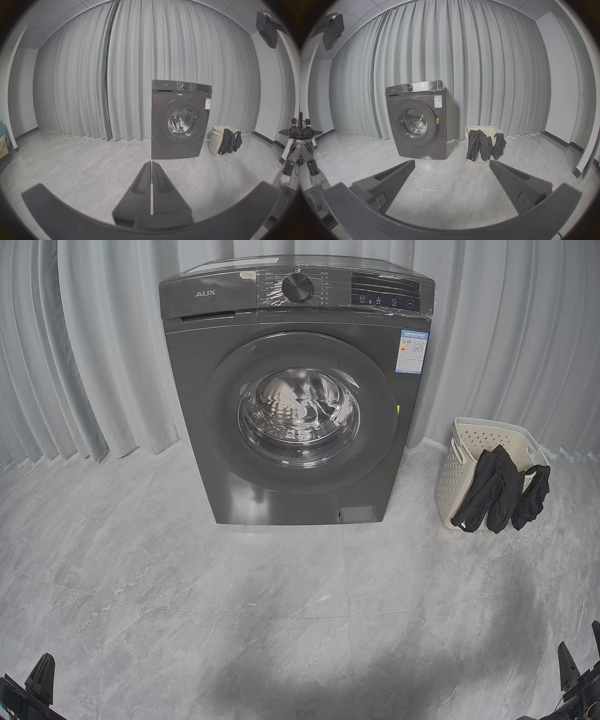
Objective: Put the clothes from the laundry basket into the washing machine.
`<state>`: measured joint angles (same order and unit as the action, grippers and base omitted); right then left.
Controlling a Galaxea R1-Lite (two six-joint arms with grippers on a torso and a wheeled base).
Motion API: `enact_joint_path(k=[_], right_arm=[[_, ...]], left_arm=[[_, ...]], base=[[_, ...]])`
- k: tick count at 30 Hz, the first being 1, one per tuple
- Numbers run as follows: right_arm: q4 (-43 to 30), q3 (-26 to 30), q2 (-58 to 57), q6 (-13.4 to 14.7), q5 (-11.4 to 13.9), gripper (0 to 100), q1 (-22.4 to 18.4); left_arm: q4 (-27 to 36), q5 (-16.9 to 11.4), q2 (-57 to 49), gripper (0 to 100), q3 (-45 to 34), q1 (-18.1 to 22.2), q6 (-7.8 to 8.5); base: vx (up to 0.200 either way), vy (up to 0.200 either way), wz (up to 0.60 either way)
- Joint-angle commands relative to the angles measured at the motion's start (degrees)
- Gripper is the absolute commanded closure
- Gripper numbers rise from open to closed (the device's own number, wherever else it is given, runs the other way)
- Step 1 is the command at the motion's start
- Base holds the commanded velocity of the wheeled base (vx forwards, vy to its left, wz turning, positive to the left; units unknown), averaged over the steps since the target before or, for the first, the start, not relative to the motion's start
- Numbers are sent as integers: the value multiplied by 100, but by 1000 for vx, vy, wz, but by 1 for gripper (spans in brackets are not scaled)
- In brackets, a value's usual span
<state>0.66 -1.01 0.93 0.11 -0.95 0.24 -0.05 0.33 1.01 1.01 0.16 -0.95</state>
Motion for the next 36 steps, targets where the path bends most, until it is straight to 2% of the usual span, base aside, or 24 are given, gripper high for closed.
enact_joint_path(k=[1,15,36], right_arm=[[4,101,-93,-2,-2,0,2],[4,101,-93,-2,-2,0,2],[4,101,-93,-2,7,0,2]], left_arm=[[-4,11,-101,100,-92,2,-10],[-4,2,-101,100,-92,2,-54],[-4,11,-101,100,-92,2,-98]], base=[[0,0,0],[0,0,0],[200,0,0]])
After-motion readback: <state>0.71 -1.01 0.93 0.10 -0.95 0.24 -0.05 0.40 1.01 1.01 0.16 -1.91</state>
